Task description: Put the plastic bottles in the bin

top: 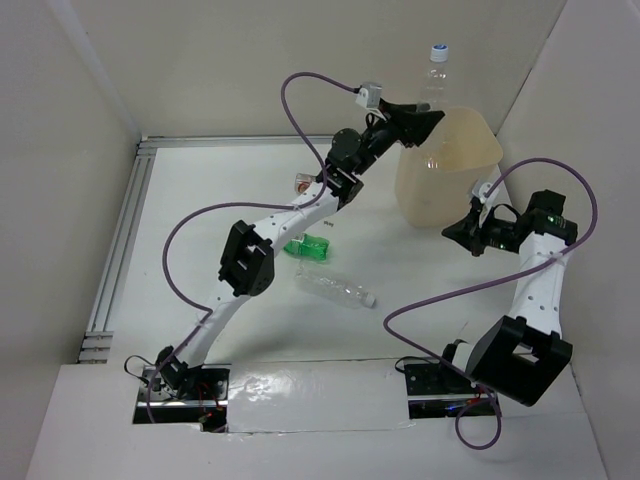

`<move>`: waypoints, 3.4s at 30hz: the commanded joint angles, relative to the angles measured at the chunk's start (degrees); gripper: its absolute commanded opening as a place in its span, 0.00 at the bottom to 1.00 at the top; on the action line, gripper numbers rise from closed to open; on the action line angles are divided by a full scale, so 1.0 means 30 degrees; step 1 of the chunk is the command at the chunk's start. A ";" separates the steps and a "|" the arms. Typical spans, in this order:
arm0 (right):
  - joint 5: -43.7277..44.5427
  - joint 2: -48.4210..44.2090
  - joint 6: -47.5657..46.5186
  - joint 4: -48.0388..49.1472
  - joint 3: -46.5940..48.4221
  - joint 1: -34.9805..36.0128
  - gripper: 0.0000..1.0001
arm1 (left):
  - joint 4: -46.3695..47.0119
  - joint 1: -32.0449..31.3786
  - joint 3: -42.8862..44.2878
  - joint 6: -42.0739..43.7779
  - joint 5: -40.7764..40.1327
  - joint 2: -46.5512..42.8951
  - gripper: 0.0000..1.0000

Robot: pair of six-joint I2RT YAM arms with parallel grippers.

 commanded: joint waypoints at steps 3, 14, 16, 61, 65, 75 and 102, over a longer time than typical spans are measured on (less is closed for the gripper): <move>-0.0312 -0.0335 -0.0469 -0.0872 -0.0402 -0.0113 0.00 | 0.0410 -0.0431 0.1707 0.0389 -0.0768 0.1339 0.35; -0.0488 -0.0335 -0.0469 -0.0872 -0.0783 -0.0113 0.03 | -0.0823 -0.0666 0.2061 0.0830 -0.1471 0.2103 0.72; -0.0488 -0.0335 -0.0469 -0.0872 -0.0957 -0.0113 0.03 | -0.0824 -0.0666 0.2061 0.1035 -0.1471 0.1929 0.83; 0.8650 0.2059 1.4027 1.4592 -0.5090 1.8514 0.75 | -1.2238 0.2030 -3.3171 0.3440 -0.7530 -3.0027 0.99; 1.0466 0.3500 1.5762 1.6410 -0.5090 2.0098 0.83 | -1.4411 0.1854 -3.5582 0.2238 -0.8939 -3.3838 0.99; 1.2401 0.6081 1.6934 1.8374 -0.5759 2.1859 0.86 | -1.7433 0.1678 -3.6787 0.1240 -0.9965 -3.7592 0.99; 0.8116 0.2155 1.2781 1.1039 0.5073 1.7881 0.12 | -1.2575 0.4222 -3.2922 1.1551 -0.2213 -3.0276 0.91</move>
